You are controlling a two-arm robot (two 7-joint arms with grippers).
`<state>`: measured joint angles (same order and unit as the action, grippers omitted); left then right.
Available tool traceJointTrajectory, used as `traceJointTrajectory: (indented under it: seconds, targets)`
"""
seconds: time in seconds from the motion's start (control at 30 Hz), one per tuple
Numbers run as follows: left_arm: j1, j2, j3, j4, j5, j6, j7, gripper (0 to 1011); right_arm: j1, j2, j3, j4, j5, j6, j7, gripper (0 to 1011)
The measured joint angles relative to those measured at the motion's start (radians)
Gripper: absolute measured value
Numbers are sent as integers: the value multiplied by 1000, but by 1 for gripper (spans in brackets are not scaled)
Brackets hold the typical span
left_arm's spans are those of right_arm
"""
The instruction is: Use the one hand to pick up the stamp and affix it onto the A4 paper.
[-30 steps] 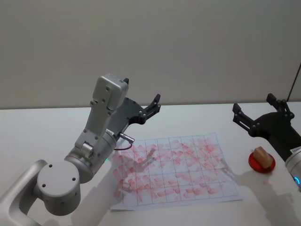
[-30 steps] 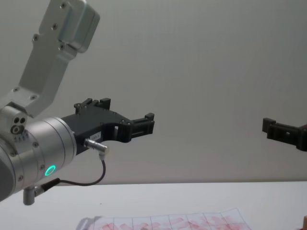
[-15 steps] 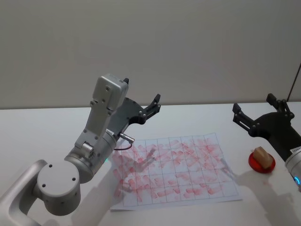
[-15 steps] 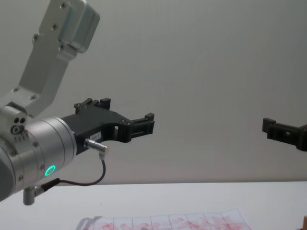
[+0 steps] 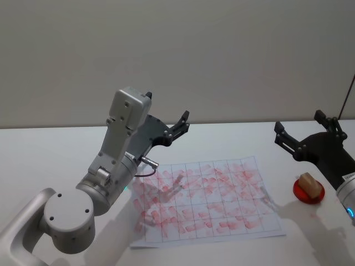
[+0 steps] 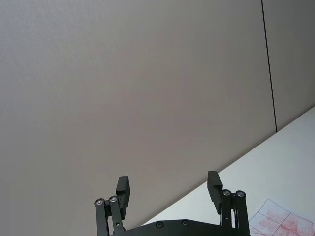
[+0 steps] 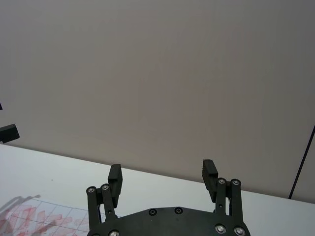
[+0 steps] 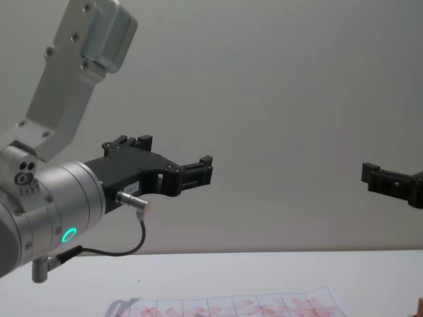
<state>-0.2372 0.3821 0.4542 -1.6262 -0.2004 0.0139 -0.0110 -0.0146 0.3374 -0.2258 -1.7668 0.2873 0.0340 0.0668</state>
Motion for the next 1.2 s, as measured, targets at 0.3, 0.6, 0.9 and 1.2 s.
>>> traceJointTrajectory:
  seconds: [0.3, 0.6, 0.9, 1.2]
  targets:
    - [0, 0, 0, 0, 0, 0, 0, 1001, -8, 6, 3, -2, 5, 1, -1, 1001]
    - [0, 0, 0, 0, 0, 0, 0, 1001, -61, 31, 16, -29, 34, 25, -40, 1001]
    - [0, 0, 0, 0, 0, 0, 0, 1001, -114, 47, 25, -45, 59, 70, -89, 1001]
    - [0, 0, 0, 0, 0, 0, 0, 1001, -136, 49, 28, -35, 63, 132, -126, 1001]
